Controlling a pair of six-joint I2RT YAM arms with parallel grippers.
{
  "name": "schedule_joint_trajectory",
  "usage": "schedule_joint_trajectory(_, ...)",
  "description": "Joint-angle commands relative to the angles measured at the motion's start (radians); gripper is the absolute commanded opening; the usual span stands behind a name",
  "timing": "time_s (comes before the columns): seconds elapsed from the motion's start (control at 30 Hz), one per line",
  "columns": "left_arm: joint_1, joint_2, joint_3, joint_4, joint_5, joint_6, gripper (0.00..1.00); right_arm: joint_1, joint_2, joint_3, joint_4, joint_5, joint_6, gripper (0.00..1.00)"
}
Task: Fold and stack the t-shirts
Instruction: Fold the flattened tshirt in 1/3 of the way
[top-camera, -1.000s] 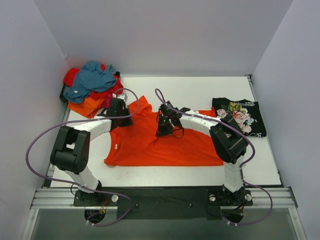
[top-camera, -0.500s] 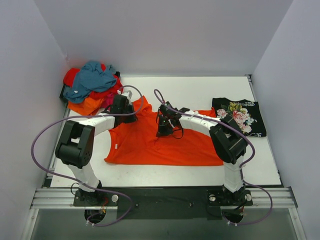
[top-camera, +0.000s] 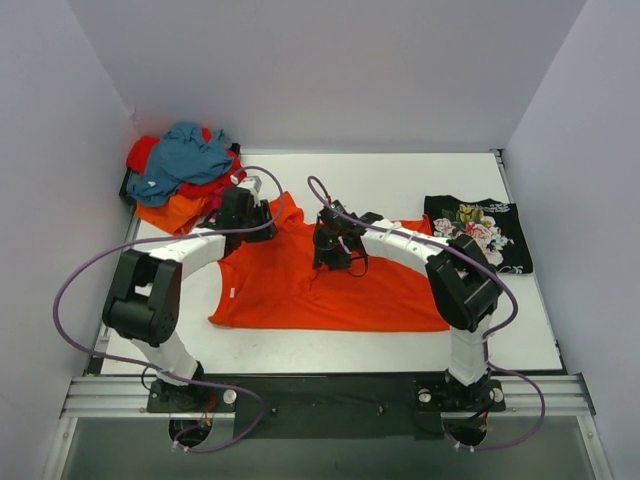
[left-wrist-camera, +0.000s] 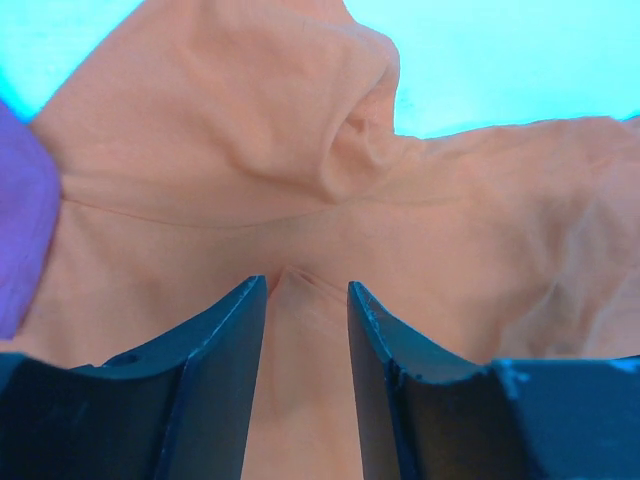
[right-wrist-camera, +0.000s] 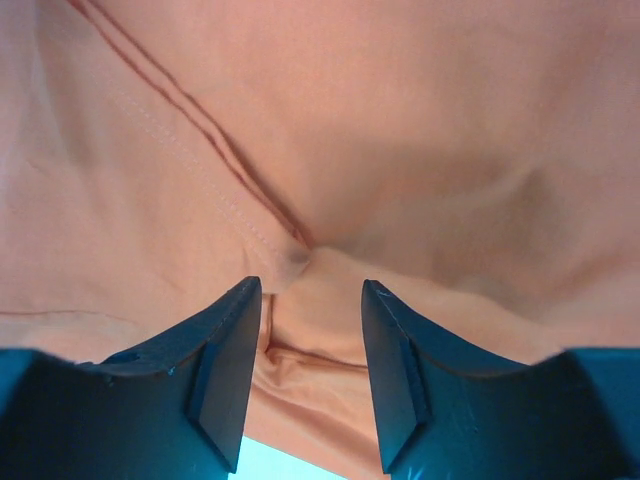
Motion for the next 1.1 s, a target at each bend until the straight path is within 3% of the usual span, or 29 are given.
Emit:
schedule_joint_trajectory(0.0, -0.014, -0.171, -0.005, -0.046, -0.057, -0.038, 0.49, 0.035, -0.103, 0.024, -0.038, 0.004, -0.042, 0.38)
schedule_joint_trajectory(0.1, -0.017, -0.286, -0.022, -0.173, -0.098, -0.104, 0.41, 0.080, -0.108, 0.008, 0.022, -0.104, -0.034, 0.18)
schedule_joint_trajectory(0.2, -0.017, -0.398, -0.101, -0.297, -0.071, -0.174, 0.05, 0.120, -0.108, -0.004, 0.096, -0.180, -0.002, 0.01)
schedule_joint_trajectory(0.23, -0.017, -0.461, -0.152, -0.314, -0.060, -0.196, 0.00, 0.129, -0.108, -0.027, 0.160, -0.207, 0.025, 0.00)
schedule_joint_trajectory(0.37, -0.018, -0.587, -0.284, -0.387, 0.015, -0.256, 0.00, 0.131, -0.085, -0.107, 0.367, -0.365, 0.131, 0.00)
schedule_joint_trajectory(0.5, -0.017, -0.630, -0.417, -0.395, 0.037, -0.326, 0.00, 0.132, -0.028, -0.128, 0.410, -0.388, 0.161, 0.00)
schedule_joint_trajectory(0.73, 0.003, -0.635, -0.533, -0.407, -0.087, -0.423, 0.00, 0.086, 0.056, -0.153, 0.323, -0.328, 0.185, 0.00)
schedule_joint_trajectory(0.87, 0.126, -0.631, -0.550, -0.359, -0.068, -0.362, 0.00, 0.081, 0.090, -0.122, 0.187, -0.244, 0.149, 0.00)
schedule_joint_trajectory(1.07, 0.141, -0.762, -0.478, -0.535, -0.097, -0.355, 0.00, 0.069, 0.031, -0.136, 0.165, -0.225, 0.107, 0.00)
